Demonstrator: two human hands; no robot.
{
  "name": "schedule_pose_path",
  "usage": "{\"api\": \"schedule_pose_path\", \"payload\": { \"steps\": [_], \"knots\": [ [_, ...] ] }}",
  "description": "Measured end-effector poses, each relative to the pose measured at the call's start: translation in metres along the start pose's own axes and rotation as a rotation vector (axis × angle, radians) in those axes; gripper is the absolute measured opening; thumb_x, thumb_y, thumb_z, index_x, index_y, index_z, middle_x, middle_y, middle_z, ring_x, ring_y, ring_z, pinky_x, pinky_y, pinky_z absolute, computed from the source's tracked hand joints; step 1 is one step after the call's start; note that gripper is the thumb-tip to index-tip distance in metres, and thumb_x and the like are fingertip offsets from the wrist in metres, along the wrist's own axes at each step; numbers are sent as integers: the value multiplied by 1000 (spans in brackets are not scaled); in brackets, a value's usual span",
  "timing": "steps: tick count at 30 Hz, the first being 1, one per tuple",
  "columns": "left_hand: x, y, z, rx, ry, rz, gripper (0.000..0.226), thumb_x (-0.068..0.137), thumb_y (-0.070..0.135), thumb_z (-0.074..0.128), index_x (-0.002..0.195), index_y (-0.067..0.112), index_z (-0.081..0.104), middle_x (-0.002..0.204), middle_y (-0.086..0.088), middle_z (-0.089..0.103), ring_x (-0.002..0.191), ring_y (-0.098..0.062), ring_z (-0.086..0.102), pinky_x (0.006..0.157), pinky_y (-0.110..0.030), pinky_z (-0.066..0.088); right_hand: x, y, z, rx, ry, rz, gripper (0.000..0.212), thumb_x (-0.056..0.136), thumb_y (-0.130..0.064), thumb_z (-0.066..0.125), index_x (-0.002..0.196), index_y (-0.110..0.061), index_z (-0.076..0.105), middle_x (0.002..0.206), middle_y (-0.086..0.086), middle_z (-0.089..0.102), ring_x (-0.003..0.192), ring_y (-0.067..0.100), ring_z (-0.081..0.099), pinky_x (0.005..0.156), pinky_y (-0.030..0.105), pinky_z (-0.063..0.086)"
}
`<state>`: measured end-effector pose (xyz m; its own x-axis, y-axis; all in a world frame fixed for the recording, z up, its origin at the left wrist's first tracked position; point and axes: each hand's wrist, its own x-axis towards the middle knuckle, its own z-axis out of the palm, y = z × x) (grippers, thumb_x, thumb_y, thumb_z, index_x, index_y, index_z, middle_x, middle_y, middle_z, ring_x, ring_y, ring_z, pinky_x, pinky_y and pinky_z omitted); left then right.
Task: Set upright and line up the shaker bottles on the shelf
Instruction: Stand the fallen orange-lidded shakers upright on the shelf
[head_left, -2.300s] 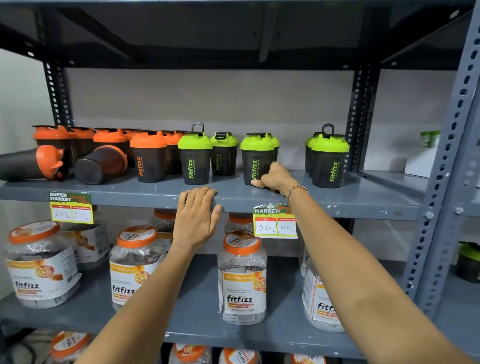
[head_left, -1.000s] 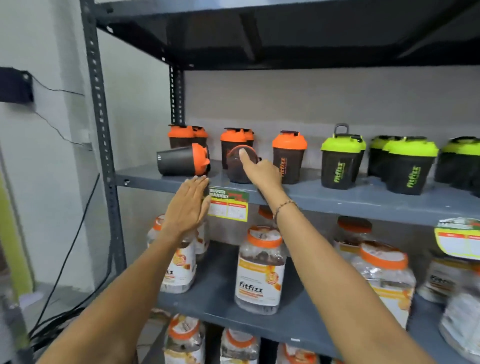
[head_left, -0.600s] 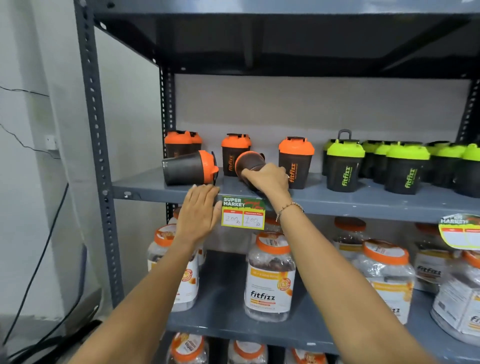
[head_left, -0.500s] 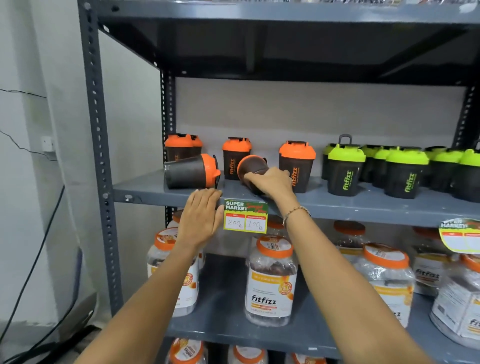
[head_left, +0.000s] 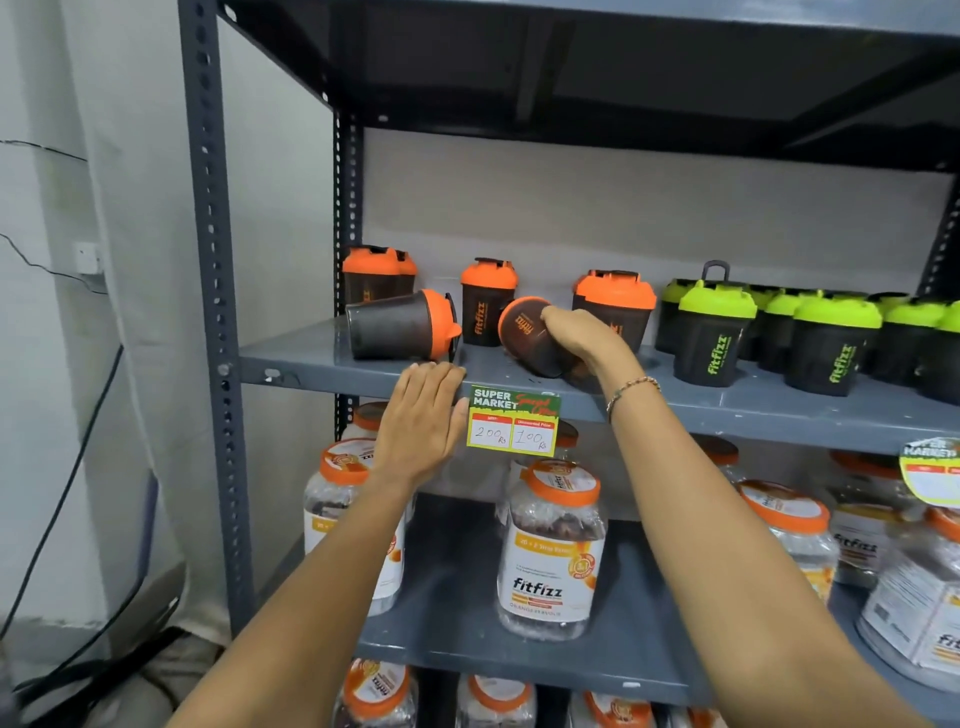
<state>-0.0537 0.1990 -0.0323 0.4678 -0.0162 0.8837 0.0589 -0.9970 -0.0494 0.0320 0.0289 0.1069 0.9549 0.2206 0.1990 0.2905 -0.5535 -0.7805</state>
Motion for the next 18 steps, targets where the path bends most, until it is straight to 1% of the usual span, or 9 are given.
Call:
{"api": "schedule_pose_path", "payload": {
  "steps": [2,5,7,9,11,13,14,16,18],
  "knots": [
    [0,-1,2,5,7,6,40,94,30,40,120,6,58,120,-11,60,112,-29,55,107,-39,29,1,-3,-2,-67,-34,9,69,87,-55,52,136,-7,46,140,15,50,114,34,54,92,40,50],
    [1,-5,4,26,11,38,42,93,31,39,120,6,59,119,-12,61,110,-29,56,105,-38,30,0,-8,-10,-112,-101,41,77,79,-53,67,136,-7,44,140,13,46,112,34,56,87,43,57],
    [2,-10,5,49,-1,67,43,93,33,39,121,6,59,120,-12,61,109,-30,57,103,-38,30,-2,-7,-14,72,-173,100,71,78,-47,72,134,-11,46,139,12,46,112,32,57,73,39,61],
    [3,-13,7,62,-1,94,44,93,33,38,121,6,58,120,-12,61,109,-30,57,102,-38,29,-2,2,-14,420,-276,155,53,79,-39,75,120,-13,53,135,16,51,111,31,60,64,39,62],
    [4,-14,9,64,28,103,44,93,33,39,120,6,58,119,-12,61,108,-29,57,102,-38,29,-1,13,-10,803,-383,154,42,81,-33,74,112,-11,55,127,20,57,106,31,63,67,43,62],
    [3,-14,12,63,69,107,43,92,33,40,120,6,58,118,-13,62,109,-28,53,102,-38,29,0,22,-1,1063,-442,116,45,83,-28,72,118,-5,54,124,22,60,109,33,63,78,47,60],
    [3,-15,14,61,85,111,42,92,33,40,120,7,57,118,-13,62,110,-27,51,102,-38,29,0,25,3,1129,-457,96,48,83,-24,72,120,-1,53,123,24,60,110,35,62,82,48,59],
    [3,-15,16,60,106,120,41,91,33,40,121,8,54,118,-13,62,111,-26,49,102,-38,29,2,25,9,1158,-473,64,48,80,-16,74,119,3,52,119,27,60,108,36,63,86,47,58],
    [3,-16,17,59,126,131,41,91,33,40,121,8,52,118,-13,62,111,-25,47,102,-38,29,5,23,10,1063,-453,35,50,79,-9,75,121,6,52,118,25,62,108,33,64,90,43,56]
  ]
}}
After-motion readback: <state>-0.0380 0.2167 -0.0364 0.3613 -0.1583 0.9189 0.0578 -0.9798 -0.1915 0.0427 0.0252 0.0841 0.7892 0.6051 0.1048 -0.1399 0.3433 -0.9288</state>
